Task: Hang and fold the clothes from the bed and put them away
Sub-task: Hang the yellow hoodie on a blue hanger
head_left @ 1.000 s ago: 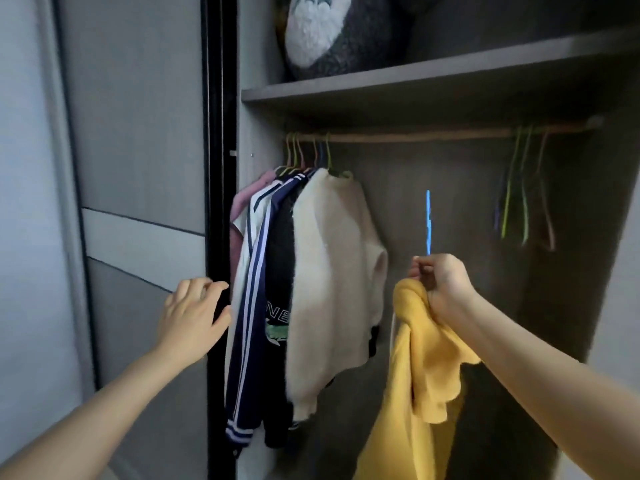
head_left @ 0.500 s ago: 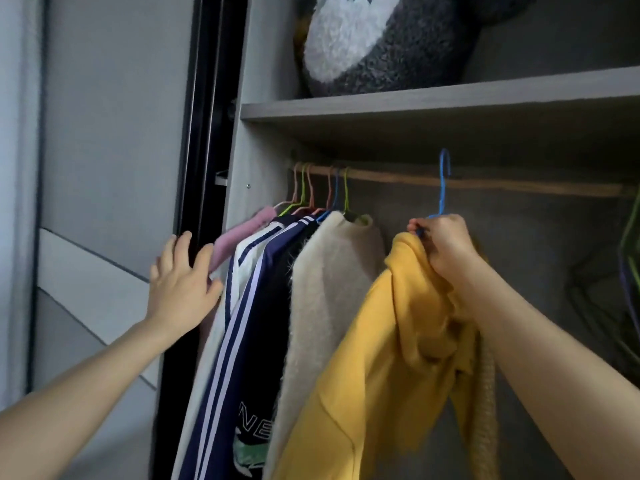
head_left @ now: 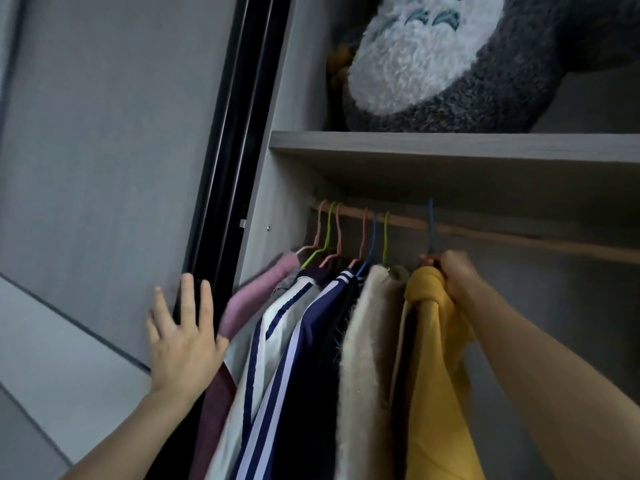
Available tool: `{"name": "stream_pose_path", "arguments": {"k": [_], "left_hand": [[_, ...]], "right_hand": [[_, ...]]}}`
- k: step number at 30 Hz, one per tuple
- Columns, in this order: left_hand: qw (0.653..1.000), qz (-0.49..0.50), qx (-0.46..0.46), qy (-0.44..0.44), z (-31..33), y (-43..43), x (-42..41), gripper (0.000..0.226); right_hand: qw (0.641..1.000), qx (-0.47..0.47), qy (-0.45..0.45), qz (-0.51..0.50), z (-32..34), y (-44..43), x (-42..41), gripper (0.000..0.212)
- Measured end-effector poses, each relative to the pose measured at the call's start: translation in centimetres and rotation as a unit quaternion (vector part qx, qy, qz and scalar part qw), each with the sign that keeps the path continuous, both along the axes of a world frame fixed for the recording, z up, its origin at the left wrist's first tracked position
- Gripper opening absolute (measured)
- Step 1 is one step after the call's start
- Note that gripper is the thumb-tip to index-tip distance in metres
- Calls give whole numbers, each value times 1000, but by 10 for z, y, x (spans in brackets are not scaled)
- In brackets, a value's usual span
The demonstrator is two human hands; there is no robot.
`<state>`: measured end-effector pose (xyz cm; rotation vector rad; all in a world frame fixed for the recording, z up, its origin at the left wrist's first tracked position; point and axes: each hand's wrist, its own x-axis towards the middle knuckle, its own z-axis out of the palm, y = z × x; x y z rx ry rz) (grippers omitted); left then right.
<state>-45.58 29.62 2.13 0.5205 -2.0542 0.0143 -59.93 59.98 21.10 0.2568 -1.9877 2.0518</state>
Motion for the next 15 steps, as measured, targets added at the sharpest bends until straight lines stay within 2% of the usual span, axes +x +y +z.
{"name": "stream_pose_path", "arguments": {"k": [6,8,10,12,15], "left_hand": [[999,-3,-34,15,0,-5,0,108],[999,-2,-34,8,3,-1,4,105],[999,-1,-33,-3,6,1,7,103],[999,-2,-31,-9,6,2,10,102],[1000,-14,-21,-7,7,6,16,100]], "right_hand": [[997,37,-42,61,-38,-59,-25,32],[997,44,-36,51,-40,-69,-27,33],[995,97,-16,10,-37,-71,-28,25],[978,205,4,-31,-38,-65,-23,14],[957,279,49,-54,-46,-44,-13,25]]}}
